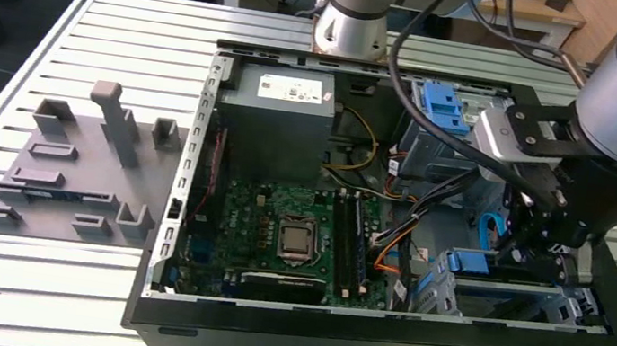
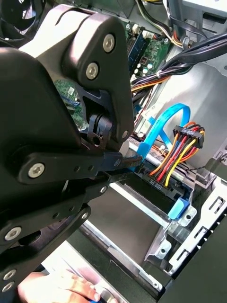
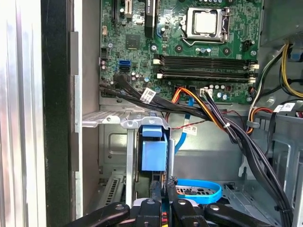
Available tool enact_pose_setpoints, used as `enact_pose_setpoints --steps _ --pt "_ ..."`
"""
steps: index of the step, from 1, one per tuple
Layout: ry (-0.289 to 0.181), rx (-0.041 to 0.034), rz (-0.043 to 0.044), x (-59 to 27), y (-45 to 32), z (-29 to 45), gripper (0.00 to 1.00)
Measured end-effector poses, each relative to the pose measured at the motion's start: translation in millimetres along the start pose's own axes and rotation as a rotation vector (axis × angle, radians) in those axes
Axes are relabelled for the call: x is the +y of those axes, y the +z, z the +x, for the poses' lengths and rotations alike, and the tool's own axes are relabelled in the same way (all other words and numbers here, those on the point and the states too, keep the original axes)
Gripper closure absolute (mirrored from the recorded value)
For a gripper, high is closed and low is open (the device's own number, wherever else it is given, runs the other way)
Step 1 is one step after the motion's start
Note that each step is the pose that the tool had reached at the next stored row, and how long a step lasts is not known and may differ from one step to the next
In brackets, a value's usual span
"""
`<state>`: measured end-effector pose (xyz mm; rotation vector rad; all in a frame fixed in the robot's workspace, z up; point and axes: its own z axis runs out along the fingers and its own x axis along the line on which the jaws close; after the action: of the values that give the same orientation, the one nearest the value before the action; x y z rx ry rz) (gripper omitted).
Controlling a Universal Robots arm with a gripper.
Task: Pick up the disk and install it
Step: 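Insert the second disk wire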
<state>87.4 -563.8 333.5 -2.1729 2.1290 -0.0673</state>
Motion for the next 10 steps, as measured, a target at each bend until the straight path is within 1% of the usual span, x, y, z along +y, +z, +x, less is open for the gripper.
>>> enact_pose_setpoints --steps 7,10 --pt "0.001 -0.0031 0.0001 -0.8 0.5 2.5 0.84" --pt "0.001 -0.0085 0.0002 -1.5 0.8 2.8 0.84"
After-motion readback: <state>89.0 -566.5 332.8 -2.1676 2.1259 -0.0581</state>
